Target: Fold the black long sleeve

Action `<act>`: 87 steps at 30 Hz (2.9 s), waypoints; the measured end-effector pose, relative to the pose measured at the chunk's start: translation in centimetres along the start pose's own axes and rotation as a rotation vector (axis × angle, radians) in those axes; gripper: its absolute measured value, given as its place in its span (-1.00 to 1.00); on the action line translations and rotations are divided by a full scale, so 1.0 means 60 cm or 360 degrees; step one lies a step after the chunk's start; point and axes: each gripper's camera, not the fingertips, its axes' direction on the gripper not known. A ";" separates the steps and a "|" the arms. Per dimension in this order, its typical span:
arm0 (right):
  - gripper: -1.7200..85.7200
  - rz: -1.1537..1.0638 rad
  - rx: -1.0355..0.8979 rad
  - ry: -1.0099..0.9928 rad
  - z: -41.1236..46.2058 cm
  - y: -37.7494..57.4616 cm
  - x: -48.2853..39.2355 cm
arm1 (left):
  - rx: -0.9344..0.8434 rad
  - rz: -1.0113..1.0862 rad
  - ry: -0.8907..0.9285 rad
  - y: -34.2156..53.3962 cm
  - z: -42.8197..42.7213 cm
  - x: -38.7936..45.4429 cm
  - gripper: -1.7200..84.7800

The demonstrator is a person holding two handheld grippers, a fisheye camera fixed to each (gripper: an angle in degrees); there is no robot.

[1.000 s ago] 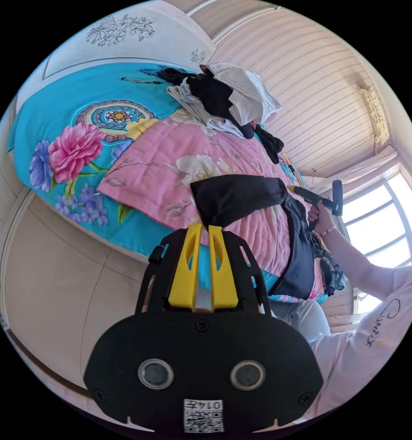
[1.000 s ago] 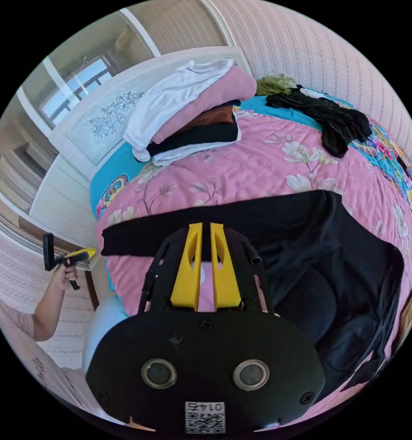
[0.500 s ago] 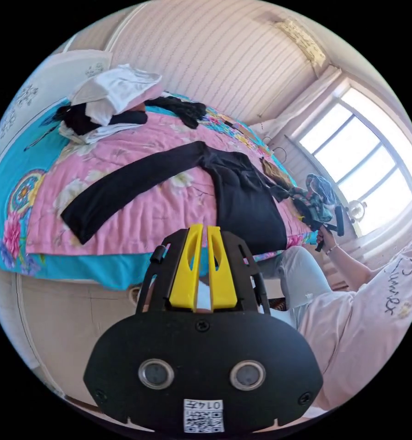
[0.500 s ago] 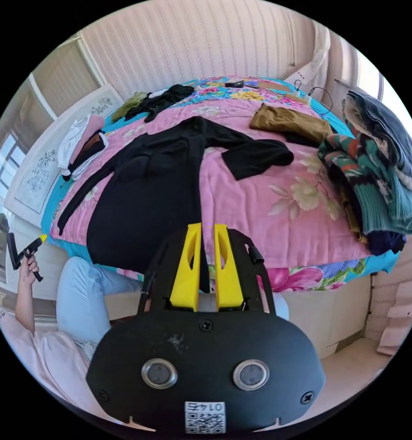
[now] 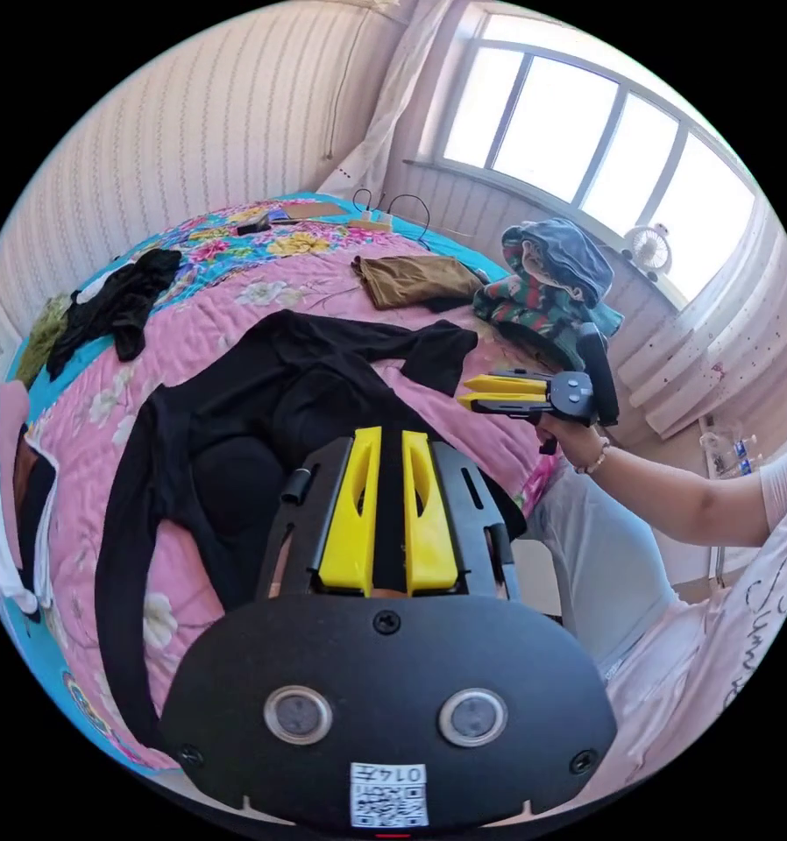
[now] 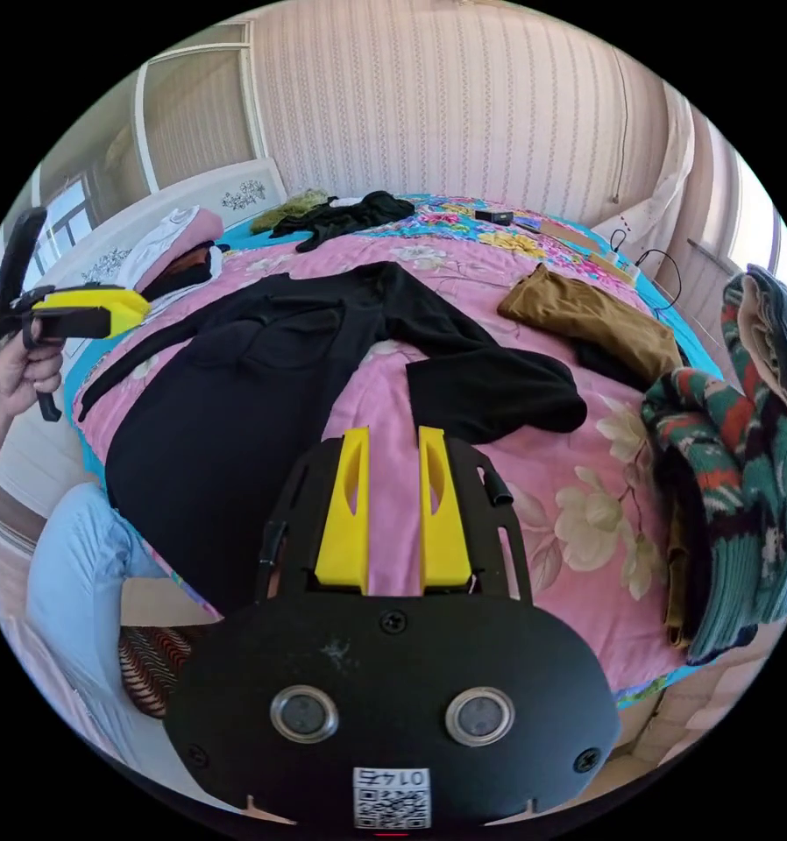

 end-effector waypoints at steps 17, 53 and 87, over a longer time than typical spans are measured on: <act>-0.96 0.0387 0.0044 -0.0460 0.001 0.163 0.345 | -0.0490 0.0180 -0.0042 -0.375 0.565 0.106 -0.88; -0.96 0.0895 -0.0441 -0.0593 -0.091 0.479 0.716 | -0.0433 0.0916 0.0432 -0.469 0.781 0.468 -0.88; -0.96 0.1284 -0.0084 -0.0306 -0.025 0.437 0.590 | -0.0334 0.0818 0.0308 -0.322 0.688 0.480 -0.87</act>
